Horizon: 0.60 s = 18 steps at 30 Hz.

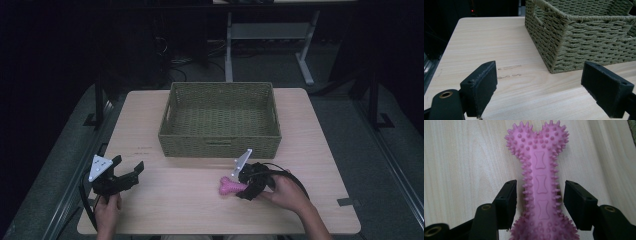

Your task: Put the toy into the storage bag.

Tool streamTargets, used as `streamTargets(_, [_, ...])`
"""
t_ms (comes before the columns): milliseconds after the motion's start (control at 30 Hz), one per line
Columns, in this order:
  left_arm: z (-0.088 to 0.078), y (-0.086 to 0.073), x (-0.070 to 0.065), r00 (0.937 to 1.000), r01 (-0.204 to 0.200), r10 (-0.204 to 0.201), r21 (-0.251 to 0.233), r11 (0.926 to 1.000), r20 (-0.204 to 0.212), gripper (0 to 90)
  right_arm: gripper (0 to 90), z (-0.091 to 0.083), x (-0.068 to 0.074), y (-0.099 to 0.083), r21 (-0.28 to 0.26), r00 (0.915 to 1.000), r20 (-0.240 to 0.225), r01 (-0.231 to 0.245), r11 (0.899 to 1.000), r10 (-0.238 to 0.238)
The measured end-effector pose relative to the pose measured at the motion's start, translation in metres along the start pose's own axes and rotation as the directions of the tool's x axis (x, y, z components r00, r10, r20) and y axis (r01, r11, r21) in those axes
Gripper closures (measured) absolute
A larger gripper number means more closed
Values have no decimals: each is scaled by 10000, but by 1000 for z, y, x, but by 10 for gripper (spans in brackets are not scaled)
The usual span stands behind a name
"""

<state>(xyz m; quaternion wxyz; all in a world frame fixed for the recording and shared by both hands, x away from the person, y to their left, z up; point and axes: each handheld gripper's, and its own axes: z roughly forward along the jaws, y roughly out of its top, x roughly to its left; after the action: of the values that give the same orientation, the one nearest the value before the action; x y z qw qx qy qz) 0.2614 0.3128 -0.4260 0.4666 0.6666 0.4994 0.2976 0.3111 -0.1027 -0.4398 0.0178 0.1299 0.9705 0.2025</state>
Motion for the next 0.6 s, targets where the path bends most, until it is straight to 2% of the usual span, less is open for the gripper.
streamTargets(133, [0,0,0,10000,28,-28,17,10000,35,130,450,2,1,2,48,10000,38,68,10000,-68])
streamTargets(300, [0,0,0,9999,99,-99,21,9999,44,130,504,2,2,8,227,9993,162,339,9992,-343])
streamTargets(400, [-1,0,1,9999,89,-89,-13,10000,57,130,556,3,3,14,515,9979,185,603,9969,-613])
streamTargets(600, [-1,0,2,9999,164,-164,-25,9999,46,130,555,3,1,14,556,9987,7,505,9972,-506])
